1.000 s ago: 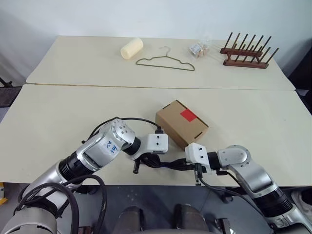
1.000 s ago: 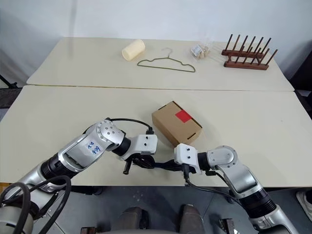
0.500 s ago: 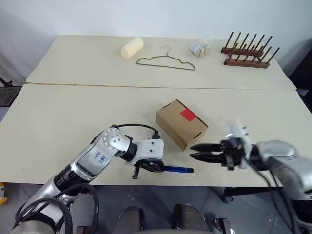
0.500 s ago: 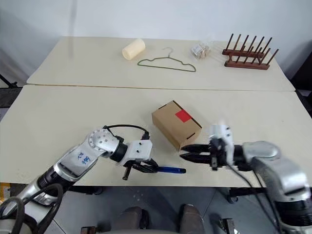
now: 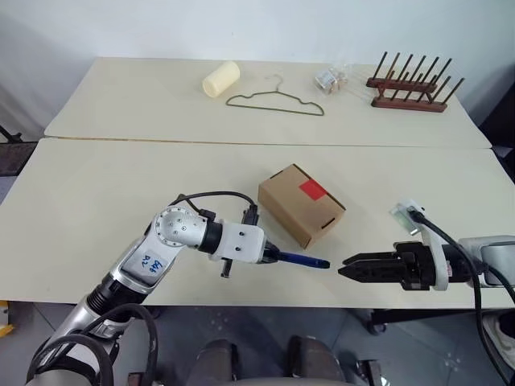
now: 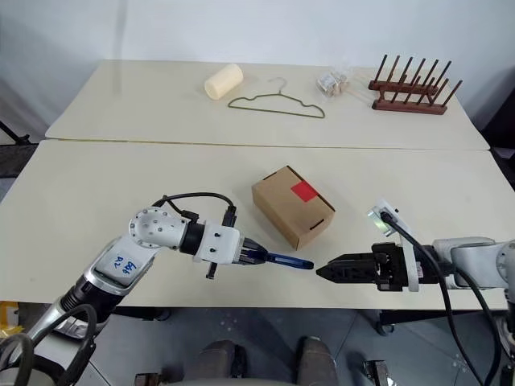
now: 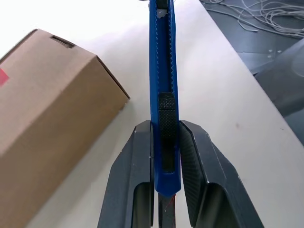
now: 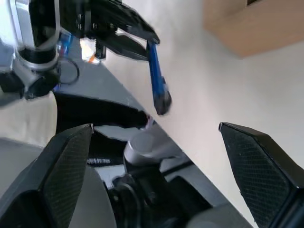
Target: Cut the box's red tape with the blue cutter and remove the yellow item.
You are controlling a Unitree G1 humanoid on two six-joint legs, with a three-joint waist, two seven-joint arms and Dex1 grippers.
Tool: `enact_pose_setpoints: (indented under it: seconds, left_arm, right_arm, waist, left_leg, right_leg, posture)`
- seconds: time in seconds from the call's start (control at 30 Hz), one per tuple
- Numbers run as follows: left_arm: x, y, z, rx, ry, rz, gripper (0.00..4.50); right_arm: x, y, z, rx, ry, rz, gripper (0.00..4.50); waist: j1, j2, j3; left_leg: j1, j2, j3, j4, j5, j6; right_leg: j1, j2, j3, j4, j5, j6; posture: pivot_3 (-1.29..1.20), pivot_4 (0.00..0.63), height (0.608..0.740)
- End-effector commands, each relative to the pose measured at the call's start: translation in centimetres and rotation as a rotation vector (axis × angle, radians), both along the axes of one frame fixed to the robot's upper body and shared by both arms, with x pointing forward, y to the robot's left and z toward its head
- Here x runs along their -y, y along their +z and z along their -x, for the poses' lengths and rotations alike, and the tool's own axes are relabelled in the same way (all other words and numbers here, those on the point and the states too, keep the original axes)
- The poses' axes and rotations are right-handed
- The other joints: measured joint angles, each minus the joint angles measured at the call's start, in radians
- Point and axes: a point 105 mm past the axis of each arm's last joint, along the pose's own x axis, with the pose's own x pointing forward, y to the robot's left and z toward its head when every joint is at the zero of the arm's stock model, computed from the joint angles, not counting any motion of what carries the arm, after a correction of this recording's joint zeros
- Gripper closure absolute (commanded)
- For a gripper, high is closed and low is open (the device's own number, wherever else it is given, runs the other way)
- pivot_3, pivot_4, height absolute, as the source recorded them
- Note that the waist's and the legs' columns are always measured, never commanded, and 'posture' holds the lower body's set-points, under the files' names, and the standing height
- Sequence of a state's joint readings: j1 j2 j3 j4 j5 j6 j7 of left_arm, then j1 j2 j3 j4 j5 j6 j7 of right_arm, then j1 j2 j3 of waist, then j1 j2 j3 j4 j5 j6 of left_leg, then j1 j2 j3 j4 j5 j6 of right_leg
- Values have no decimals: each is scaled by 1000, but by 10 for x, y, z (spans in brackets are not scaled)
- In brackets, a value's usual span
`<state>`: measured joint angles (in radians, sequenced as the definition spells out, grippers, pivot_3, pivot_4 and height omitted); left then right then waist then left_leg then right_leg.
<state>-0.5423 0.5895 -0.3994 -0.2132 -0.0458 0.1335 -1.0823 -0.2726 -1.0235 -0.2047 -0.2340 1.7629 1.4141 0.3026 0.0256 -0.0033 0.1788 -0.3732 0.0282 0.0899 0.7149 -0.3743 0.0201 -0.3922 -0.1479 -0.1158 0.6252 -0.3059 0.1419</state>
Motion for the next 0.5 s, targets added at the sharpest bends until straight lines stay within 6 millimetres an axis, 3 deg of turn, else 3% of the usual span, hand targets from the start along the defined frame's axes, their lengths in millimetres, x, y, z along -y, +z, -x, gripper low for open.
enact_pose_setpoints:
  seconds: [0.03, 0.17, 0.27, 0.43, 0.5]
  left_arm:
    - [9, 11, -3, 33, 10, 49, 4042]
    - [15, 12, -4, 30, 5, 47, 4042]
    - [16, 12, -5, 26, 5, 46, 4042]
    - [15, 11, -4, 12, 2, 33, 4042]
    - [16, 11, -4, 12, 4, 33, 4042]
  right_arm:
    - [-18, 5, -2, 27, -52, -21, 43]
    - [-28, 2, -13, 53, -122, -29, 43]
    - [-31, 0, -17, 58, -145, -13, 603]
    - [-36, 1, -20, 67, -145, -25, 2219]
    - [-37, 0, -20, 62, -139, -20, 2219]
  waist:
    - [0, 0, 0]
    - [0, 0, 0]
    - [1, 0, 0]
    - [1, 0, 0]
    - [1, 0, 0]
  left_leg:
    - [0, 0, 0, 0, 0, 0]
    - [-1, 0, 0, 0, 0, 0]
    - [-1, 0, 0, 0, 0, 0]
    - [-2, 1, 0, 0, 0, 0]
    - [-2, 1, 0, 0, 0, 0]
  right_leg:
    - [0, 0, 0, 0, 0, 0]
    - [0, 0, 0, -1, 0, 0]
    - [0, 0, 0, -2, 0, 0]
    - [0, 1, -1, -3, 0, 1]
    - [0, 1, -1, -3, 0, 1]
  posture:
    - [0, 150, 740]
    - [0, 150, 740]
    - [0, 150, 740]
    - [0, 150, 740]
    - [0, 150, 740]
